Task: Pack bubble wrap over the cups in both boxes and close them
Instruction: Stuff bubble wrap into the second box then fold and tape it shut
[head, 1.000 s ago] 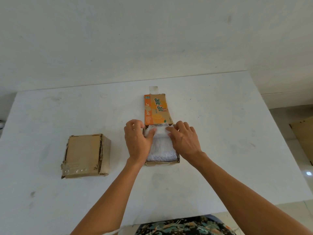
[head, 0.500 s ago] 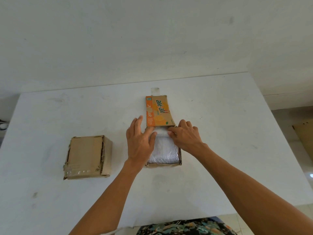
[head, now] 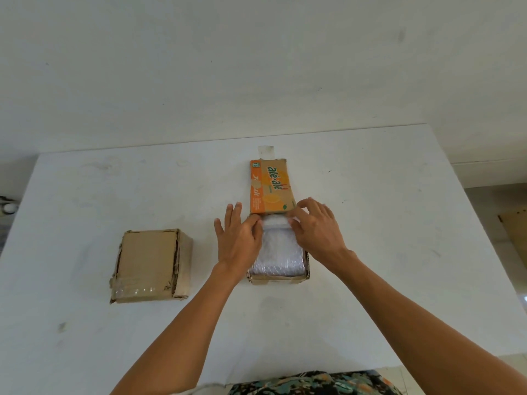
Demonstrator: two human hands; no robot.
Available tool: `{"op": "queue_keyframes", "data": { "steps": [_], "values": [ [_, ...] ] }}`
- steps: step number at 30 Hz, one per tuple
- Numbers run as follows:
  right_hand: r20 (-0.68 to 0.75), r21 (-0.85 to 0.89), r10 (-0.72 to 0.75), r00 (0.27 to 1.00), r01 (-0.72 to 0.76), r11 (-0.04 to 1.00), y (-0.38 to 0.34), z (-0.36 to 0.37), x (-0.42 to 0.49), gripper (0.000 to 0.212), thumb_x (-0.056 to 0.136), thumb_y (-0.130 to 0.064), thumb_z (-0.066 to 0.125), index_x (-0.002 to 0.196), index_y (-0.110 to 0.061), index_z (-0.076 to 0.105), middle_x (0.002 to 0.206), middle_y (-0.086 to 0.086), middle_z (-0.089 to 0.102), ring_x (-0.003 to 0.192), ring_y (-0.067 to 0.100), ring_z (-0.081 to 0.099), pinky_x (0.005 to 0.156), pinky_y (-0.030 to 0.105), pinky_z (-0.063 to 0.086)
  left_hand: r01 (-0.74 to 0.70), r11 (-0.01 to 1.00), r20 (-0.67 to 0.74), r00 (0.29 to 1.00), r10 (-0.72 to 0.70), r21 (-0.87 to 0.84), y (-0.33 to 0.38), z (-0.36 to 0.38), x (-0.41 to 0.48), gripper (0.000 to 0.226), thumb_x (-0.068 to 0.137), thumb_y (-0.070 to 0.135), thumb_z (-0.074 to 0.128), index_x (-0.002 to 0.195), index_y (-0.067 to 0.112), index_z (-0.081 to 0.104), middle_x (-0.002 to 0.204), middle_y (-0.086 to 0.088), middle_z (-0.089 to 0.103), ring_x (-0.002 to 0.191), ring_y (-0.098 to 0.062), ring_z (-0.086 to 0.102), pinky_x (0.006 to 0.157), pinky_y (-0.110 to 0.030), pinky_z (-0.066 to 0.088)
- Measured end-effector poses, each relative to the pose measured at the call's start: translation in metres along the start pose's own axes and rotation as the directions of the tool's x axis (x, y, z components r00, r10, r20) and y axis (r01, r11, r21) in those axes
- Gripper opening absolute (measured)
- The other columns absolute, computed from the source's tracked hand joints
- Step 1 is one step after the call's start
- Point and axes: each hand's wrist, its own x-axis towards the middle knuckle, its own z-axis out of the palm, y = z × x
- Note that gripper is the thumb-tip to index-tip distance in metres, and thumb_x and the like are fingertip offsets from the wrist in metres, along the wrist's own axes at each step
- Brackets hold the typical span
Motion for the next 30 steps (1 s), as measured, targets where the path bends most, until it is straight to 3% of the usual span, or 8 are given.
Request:
{"op": "queue_keyframes", "data": {
  "steps": [4, 7, 10, 13, 16, 21, 26, 30],
  "values": [
    [0.043, 0.086, 0.042, 0.998, -0.046, 0.995, -0.005, 0.000, 0.003, 0.018, 0.088, -0.022, 0.064, 0.099, -0.009, 0.069, 0.108, 0.014, 0.060, 0.076, 0.035, 0.065, 0.067, 0.037, 0.050, 0.015, 1.000, 0.045, 0.999, -0.015, -0.004, 0.002, -0.001, 0.003, 0.036, 0.104, 0.030, 0.033, 0.129, 0.020, 0.057, 0.158, -0.013, 0.027, 0.149, -0.029, 0.010, 0.117, -0.054, 0.007],
    [0.057, 0.082, 0.065, 0.996, -0.069, 0.994, -0.005, -0.002, 0.006, 0.021, 0.091, -0.026, 0.060, 0.100, -0.010, 0.070, 0.109, 0.012, 0.056, 0.080, 0.032, 0.063, 0.066, 0.036, 0.051, -0.093, 0.994, -0.014, 0.995, 0.094, 0.052, 0.002, 0.005, -0.006, 0.037, 0.101, 0.028, 0.035, 0.124, 0.012, 0.060, 0.146, -0.018, 0.045, 0.139, -0.038, 0.035, 0.109, -0.059, 0.032],
    [0.108, 0.065, 0.090, 0.990, -0.097, 0.993, -0.005, -0.002, 0.008, 0.023, 0.094, -0.028, 0.055, 0.102, -0.012, 0.069, 0.111, 0.009, 0.052, 0.089, 0.028, 0.060, 0.071, 0.036, 0.051, -0.129, 0.989, -0.096, 0.988, 0.121, -0.074, 0.004, 0.012, -0.016, 0.039, 0.095, 0.030, 0.035, 0.120, 0.009, 0.056, 0.128, -0.018, 0.058, 0.114, -0.037, 0.059, 0.090, -0.049, 0.052],
    [0.128, 0.020, 0.109, 0.986, -0.113, 0.993, -0.008, -0.002, 0.012, 0.022, 0.094, -0.025, 0.052, 0.101, -0.012, 0.069, 0.111, 0.008, 0.049, 0.089, 0.029, 0.060, 0.070, 0.035, 0.049, -0.126, 0.987, -0.134, 0.985, 0.112, -0.100, 0.005, 0.013, -0.018, 0.033, 0.095, 0.031, 0.037, 0.120, 0.013, 0.051, 0.131, -0.019, 0.057, 0.115, -0.036, 0.058, 0.093, -0.046, 0.052],
    [0.111, -0.006, 0.112, 0.988, -0.112, 0.994, -0.011, 0.000, 0.013, 0.022, 0.093, -0.024, 0.051, 0.100, -0.010, 0.067, 0.110, 0.010, 0.049, 0.085, 0.031, 0.060, 0.068, 0.035, 0.050, -0.148, 0.989, -0.132, 0.980, 0.150, 0.030, 0.001, 0.015, -0.015, 0.033, 0.096, 0.028, 0.041, 0.111, 0.010, 0.064, 0.134, -0.023, 0.056, 0.126, -0.039, 0.052, 0.096, -0.049, 0.048],
    [0.121, 0.000, 0.128, 0.984, -0.129, 0.992, -0.012, -0.001, 0.011, 0.023, 0.093, -0.022, 0.053, 0.104, -0.002, 0.054, 0.109, 0.015, 0.049, 0.081, 0.035, 0.059, 0.063, 0.035, 0.043, -0.108, 0.987, -0.114, 0.986, 0.122, 0.121, 0.005, 0.014, -0.014, 0.040, 0.096, 0.030, 0.035, 0.111, 0.012, 0.067, 0.136, -0.023, 0.055, 0.129, -0.039, 0.050, 0.093, -0.060, 0.047],
    [0.242, 0.285, 0.259, 0.935, -0.323, 0.903, -0.005, -0.007, 0.022, 0.033, 0.087, -0.018, 0.064, 0.106, -0.012, 0.038, 0.104, 0.008, 0.045, 0.083, 0.026, 0.052, 0.068, 0.032, 0.039, -0.091, 0.984, -0.064, 0.993, 0.102, 0.152, 0.004, 0.015, -0.011, 0.042, 0.094, 0.030, 0.032, 0.111, 0.013, 0.067, 0.137, -0.022, 0.055, 0.130, -0.039, 0.049, 0.093, -0.060, 0.046],
    [0.309, 0.337, 0.262, 0.914, -0.363, 0.869, -0.001, -0.002, 0.025, 0.034, 0.086, -0.014, 0.062, 0.111, -0.014, 0.038, 0.109, 0.012, 0.047, 0.087, 0.026, 0.051, 0.071, 0.030, 0.038, -0.111, 0.986, -0.075, 0.990, 0.121, 0.128, 0.004, 0.020, -0.015, 0.040, 0.097, 0.028, 0.032, 0.118, 0.011, 0.061, 0.138, -0.026, 0.052, 0.123, -0.041, 0.055, 0.092, -0.056, 0.049]
  ]
}}
